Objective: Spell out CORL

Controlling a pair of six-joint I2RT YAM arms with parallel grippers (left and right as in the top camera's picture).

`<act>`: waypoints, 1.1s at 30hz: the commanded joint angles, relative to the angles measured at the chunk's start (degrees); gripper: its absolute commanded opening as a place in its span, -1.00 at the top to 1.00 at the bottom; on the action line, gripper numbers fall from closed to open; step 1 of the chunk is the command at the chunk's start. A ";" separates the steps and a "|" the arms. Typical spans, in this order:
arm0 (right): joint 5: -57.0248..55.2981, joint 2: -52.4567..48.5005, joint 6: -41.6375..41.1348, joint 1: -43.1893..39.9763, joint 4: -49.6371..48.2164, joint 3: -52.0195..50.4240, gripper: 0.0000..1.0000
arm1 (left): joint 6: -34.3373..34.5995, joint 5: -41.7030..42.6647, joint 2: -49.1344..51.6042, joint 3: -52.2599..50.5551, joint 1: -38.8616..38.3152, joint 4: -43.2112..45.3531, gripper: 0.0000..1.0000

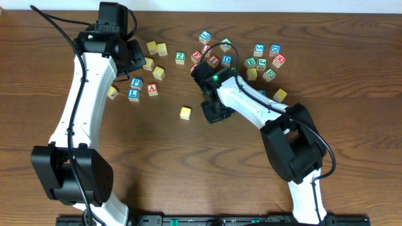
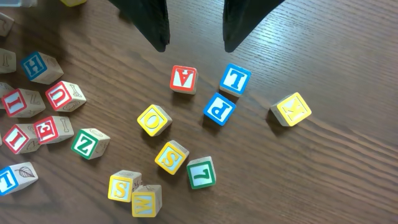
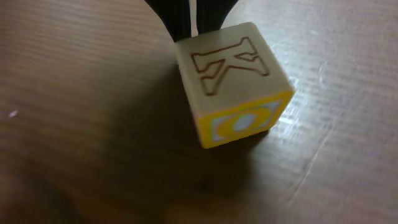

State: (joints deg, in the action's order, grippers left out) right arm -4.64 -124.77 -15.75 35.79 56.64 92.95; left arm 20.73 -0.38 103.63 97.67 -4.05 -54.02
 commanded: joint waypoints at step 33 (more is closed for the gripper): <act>4.79 7.43 -13.55 -2.16 -10.34 -6.29 0.98 | -0.76 -0.55 0.79 0.07 0.02 -0.17 0.42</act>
State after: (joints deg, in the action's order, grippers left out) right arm 1.26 -117.84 -27.29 33.19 46.87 87.61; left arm 20.73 -0.38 103.74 97.67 -4.05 -53.98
